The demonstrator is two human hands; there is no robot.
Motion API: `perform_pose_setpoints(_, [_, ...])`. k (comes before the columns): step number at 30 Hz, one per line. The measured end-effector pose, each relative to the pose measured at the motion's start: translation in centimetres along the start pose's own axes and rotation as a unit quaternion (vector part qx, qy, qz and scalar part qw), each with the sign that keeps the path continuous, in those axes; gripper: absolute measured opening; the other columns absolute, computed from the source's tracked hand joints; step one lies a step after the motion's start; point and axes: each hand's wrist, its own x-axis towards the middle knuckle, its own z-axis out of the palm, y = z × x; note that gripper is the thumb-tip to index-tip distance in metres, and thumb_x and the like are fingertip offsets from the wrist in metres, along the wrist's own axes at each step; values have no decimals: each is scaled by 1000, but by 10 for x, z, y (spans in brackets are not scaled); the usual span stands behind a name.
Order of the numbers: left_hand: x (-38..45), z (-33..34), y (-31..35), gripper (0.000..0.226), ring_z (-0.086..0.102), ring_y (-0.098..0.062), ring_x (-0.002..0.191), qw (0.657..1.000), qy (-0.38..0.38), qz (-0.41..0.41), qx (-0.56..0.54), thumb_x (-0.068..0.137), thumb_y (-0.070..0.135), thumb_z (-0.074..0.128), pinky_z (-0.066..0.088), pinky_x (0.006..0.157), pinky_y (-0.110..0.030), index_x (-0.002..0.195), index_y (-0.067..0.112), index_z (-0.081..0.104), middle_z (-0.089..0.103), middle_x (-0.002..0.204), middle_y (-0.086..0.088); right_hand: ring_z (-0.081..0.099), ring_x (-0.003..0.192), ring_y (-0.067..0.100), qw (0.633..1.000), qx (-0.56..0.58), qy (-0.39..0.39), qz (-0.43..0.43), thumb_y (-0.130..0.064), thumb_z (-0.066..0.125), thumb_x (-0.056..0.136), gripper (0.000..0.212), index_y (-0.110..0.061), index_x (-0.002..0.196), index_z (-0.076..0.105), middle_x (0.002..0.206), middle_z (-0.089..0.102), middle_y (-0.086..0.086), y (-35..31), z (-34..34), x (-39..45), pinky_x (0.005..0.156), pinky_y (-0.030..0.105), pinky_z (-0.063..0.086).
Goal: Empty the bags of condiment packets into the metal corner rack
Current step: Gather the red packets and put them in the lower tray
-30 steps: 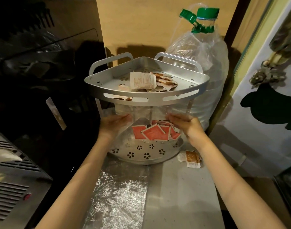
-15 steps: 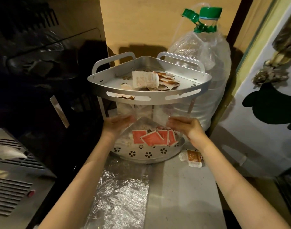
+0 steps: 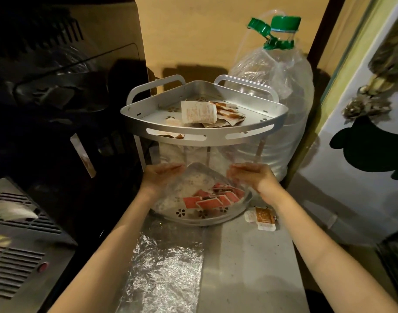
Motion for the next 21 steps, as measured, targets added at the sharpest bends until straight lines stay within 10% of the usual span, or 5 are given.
perform_pose_setpoints(7, [4,-3,-12,14,66,4,61,999,30,-8,-17,78,3,67,51,63,-8,91,-1,68,69,71,4,71,86,16,999,22,-21,-39,2,59,82,21,-15,89,70,84,76,-1,3,-4,0,83,27,56])
perform_pose_setpoints(11, [2,-7,-27,21,57,13,50,998,44,-17,30,81,15,66,42,52,-2,63,23,71,63,46,21,67,95,14,1000,-13,-2,-11,-4,67,78,20,-20,90,69,99,70,4,8,-2,-3,87,22,52])
perform_pose_setpoints(16, [-9,-6,-33,12,54,11,39,996,70,-38,35,78,13,70,39,41,-3,86,5,68,55,35,21,61,108,14,993,-70,-82,47,-14,79,63,63,-20,121,57,113,66,-3,28,-15,-12,95,30,47])
perform_pose_setpoints(21, [-6,-8,-33,22,57,7,40,996,76,-51,23,77,21,71,42,40,-5,89,3,68,59,39,18,58,109,15,977,-148,-133,78,-2,78,67,49,-30,103,61,112,64,-3,42,-20,-18,91,24,49])
